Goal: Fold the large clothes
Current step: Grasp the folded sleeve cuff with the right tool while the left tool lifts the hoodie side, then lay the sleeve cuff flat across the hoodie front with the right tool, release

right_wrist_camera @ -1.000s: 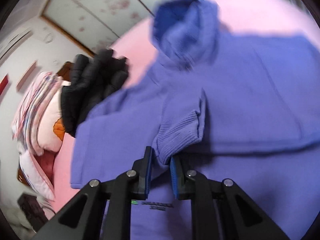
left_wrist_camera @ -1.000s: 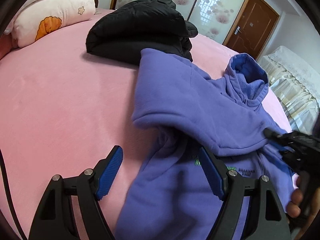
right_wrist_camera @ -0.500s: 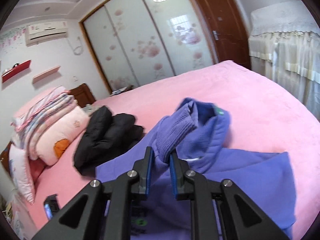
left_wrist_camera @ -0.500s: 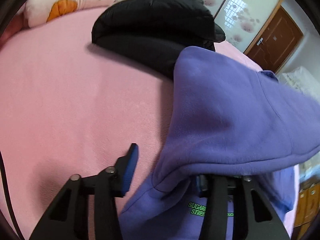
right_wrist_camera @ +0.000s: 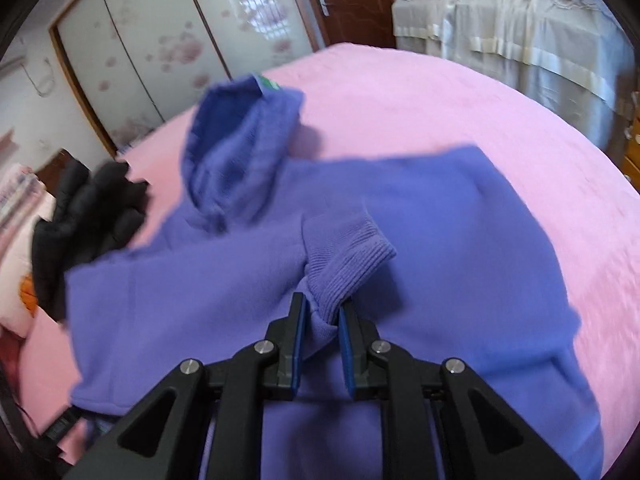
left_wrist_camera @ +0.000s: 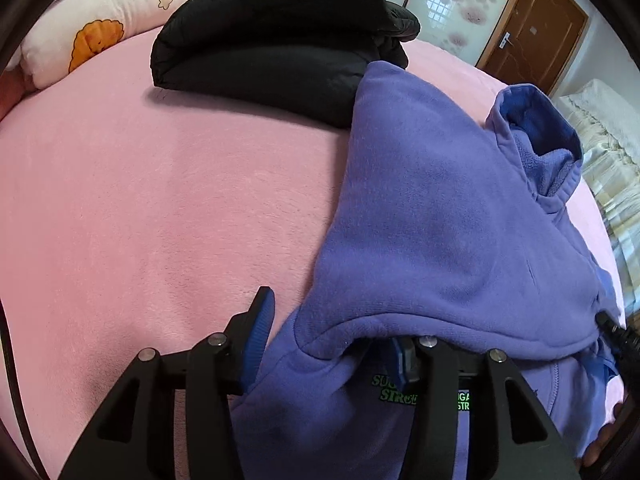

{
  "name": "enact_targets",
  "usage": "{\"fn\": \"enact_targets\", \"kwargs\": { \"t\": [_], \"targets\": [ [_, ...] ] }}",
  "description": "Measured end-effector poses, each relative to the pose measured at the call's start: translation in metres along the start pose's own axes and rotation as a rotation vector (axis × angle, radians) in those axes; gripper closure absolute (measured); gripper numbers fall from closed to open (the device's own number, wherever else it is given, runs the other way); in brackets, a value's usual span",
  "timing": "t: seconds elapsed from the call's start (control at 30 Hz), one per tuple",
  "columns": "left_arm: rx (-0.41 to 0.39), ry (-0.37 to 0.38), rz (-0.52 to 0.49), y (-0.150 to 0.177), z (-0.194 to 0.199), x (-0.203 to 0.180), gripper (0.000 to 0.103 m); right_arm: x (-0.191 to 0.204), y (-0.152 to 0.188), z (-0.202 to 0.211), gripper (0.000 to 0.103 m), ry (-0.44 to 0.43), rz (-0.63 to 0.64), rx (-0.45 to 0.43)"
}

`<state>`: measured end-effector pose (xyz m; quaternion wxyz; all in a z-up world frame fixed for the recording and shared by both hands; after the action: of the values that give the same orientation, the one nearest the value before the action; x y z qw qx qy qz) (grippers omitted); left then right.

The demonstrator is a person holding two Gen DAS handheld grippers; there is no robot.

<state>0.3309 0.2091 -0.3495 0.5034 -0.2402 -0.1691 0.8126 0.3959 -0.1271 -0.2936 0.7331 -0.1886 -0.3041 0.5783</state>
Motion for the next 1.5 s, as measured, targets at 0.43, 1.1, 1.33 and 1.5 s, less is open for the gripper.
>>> {"fn": "enact_targets", "kwargs": {
  "t": [0.43, 1.1, 1.33, 1.5],
  "targets": [
    [0.086, 0.111, -0.078, 0.011, 0.013, -0.008, 0.028, -0.014, 0.016, 0.013, 0.080, -0.022, -0.024, 0.035],
    [0.080, 0.347, 0.010, -0.106, -0.036, -0.012, 0.023, -0.032, -0.043, -0.036, 0.070, -0.105, 0.043, 0.140],
    [0.111, 0.461, 0.100, -0.110, -0.060, -0.029, 0.027, -0.030, -0.035, -0.043, 0.068, -0.163, 0.046, 0.158],
    [0.087, 0.348, 0.033, -0.108, -0.058, -0.039, 0.082, -0.021, -0.034, -0.040, 0.088, -0.130, 0.179, 0.147]
  ]
}}
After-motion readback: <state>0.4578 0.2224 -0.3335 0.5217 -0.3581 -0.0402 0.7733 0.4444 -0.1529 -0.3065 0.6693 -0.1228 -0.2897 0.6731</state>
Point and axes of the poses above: each gripper's, at about its wrist camera, not at the fingertips, and z roughly against the way its jaws point, x to its left, y to its underside, the point moved 10 cm from there along -z, roughly the way its jaws point, and after that the axes turned 1 degree about y, right-handed, at the moved point
